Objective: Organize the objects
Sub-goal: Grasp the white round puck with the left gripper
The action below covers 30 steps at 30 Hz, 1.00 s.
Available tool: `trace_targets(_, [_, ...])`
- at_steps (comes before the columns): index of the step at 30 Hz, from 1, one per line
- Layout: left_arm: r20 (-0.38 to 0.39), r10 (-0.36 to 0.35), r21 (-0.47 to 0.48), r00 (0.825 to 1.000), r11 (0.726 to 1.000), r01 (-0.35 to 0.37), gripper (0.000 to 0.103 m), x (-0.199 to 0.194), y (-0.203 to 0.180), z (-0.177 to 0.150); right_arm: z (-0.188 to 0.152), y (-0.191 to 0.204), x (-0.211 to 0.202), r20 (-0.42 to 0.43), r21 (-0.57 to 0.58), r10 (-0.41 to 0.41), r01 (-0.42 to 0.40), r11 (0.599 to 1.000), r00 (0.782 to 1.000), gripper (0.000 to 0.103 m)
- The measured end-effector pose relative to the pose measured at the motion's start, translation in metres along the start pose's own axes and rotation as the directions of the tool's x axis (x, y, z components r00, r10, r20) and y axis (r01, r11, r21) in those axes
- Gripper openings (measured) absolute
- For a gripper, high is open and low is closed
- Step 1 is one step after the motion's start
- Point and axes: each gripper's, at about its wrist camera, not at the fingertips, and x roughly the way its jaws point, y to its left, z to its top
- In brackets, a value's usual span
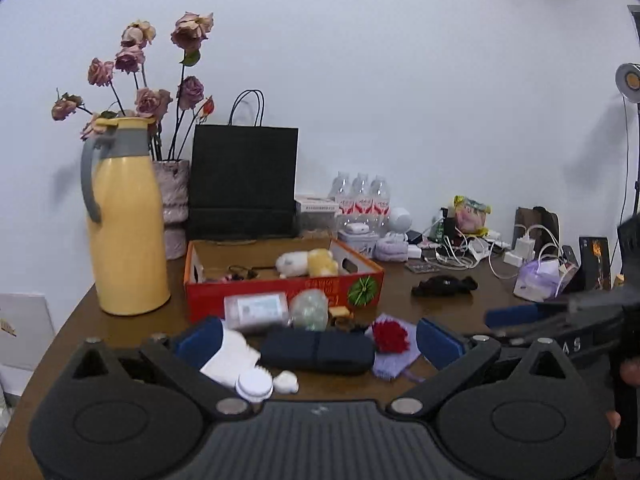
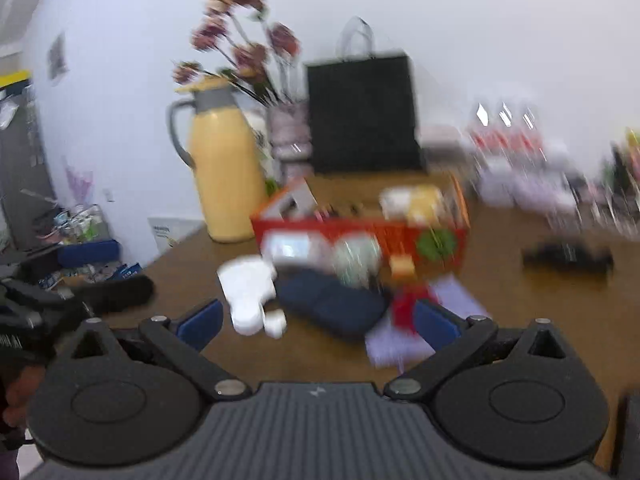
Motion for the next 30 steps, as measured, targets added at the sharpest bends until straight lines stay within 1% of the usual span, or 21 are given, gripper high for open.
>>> trace_targets(3, [-0.024, 0.033, -0.001, 0.999, 0.999, -0.033, 0.103, -0.004, 0.002, -0.011, -0.02, 0.001, -0.001, -0.018, -0.047, -0.093, 0.093, 0.995, 0.995, 0.103])
trace_targets(5, [-0.047, 0.065, -0.002, 0.997, 0.998, -0.065, 0.103, -0.003, 0.003, -0.02, -0.026, 0.001, 0.002, -0.02, -0.062, -0.158, 0.157, 0.986, 0.987, 0.103])
trace_targets(6, [-0.058, 0.074, -0.006, 0.996, 0.997, -0.074, 0.103, -0.002, 0.004, -0.025, -0.028, 0.001, 0.002, -0.023, -0.061, -0.176, 0.174, 0.983, 0.984, 0.103])
trace_targets(9, [-0.11, 0.064, -0.033, 0.992, 0.997, -0.068, 0.103, 0.011, 0.007, -0.04, -0.033, 0.002, -0.001, -0.017, -0.075, -0.18, 0.178, 0.981, 0.984, 0.103])
trace_targets(11, [-0.143, 0.077, -0.024, 0.987, 0.996, -0.082, 0.103, 0.025, 0.007, -0.046, -0.036, 0.001, 0.003, -0.018, -0.092, -0.195, 0.193, 0.977, 0.981, 0.103])
trace_targets(14, [-0.16, 0.111, -0.012, 0.981, 0.993, -0.115, 0.103, 0.046, 0.011, -0.049, -0.041, -0.006, 0.013, -0.031, -0.091, -0.232, 0.228, 0.969, 0.972, 0.103])
trace_targets(17, [-0.182, 0.114, -0.043, 0.977, 0.991, -0.123, 0.101, 0.071, 0.024, -0.051, -0.043, -0.018, 0.031, -0.054, -0.071, -0.235, 0.231, 0.97, 0.97, 0.103])
trace_targets(19, [-0.192, 0.12, -0.039, 0.974, 0.991, -0.13, 0.095, 0.088, 0.031, -0.05, -0.043, -0.027, 0.044, -0.061, -0.053, -0.249, 0.245, 0.968, 0.967, 0.102])
trace_targets(21, [-0.204, 0.131, -0.023, 0.97, 0.99, -0.139, 0.084, 0.109, 0.037, -0.049, -0.042, -0.038, 0.059, -0.075, -0.035, -0.263, 0.261, 0.965, 0.962, 0.098])
trace_targets(22, [-0.216, 0.141, -0.015, 0.966, 0.989, -0.148, 0.081, 0.118, 0.039, -0.048, -0.041, -0.044, 0.067, -0.079, -0.025, -0.265, 0.263, 0.964, 0.961, 0.098])
trace_targets(24, [-0.22, 0.139, -0.014, 0.965, 0.989, -0.146, 0.073, 0.132, 0.043, -0.048, -0.035, -0.057, 0.081, -0.095, 0.001, -0.274, 0.275, 0.961, 0.957, 0.092])
trace_targets(25, [-0.227, 0.136, -0.015, 0.964, 0.99, -0.143, 0.069, 0.138, 0.045, -0.048, -0.032, -0.063, 0.086, -0.085, 0.012, -0.282, 0.284, 0.959, 0.956, 0.091])
trace_targets(26, [-0.232, 0.128, -0.017, 0.964, 0.991, -0.136, 0.059, 0.142, 0.047, -0.049, -0.03, -0.068, 0.09, -0.075, 0.02, -0.29, 0.293, 0.956, 0.954, 0.091])
trace_targets(27, [-0.238, 0.12, -0.02, 0.964, 0.992, -0.128, 0.049, 0.146, 0.049, -0.049, -0.027, -0.072, 0.095, -0.076, 0.025, -0.304, 0.306, 0.952, 0.95, 0.088])
trace_targets(28, [-0.25, 0.115, -0.025, 0.961, 0.992, -0.125, 0.043, 0.15, 0.052, -0.051, -0.025, -0.076, 0.101, -0.083, 0.026, -0.311, 0.314, 0.949, 0.947, 0.085])
trace_targets(29, [-0.268, 0.112, -0.034, 0.957, 0.991, -0.126, 0.036, 0.153, 0.054, -0.052, -0.024, -0.079, 0.106, -0.09, 0.025, -0.309, 0.313, 0.949, 0.947, 0.079])
trace_targets(30, [-0.27, 0.102, -0.047, 0.957, 0.992, -0.119, 0.036, 0.154, 0.056, -0.054, -0.024, -0.08, 0.111, -0.101, 0.024, -0.305, 0.309, 0.951, 0.947, 0.073])
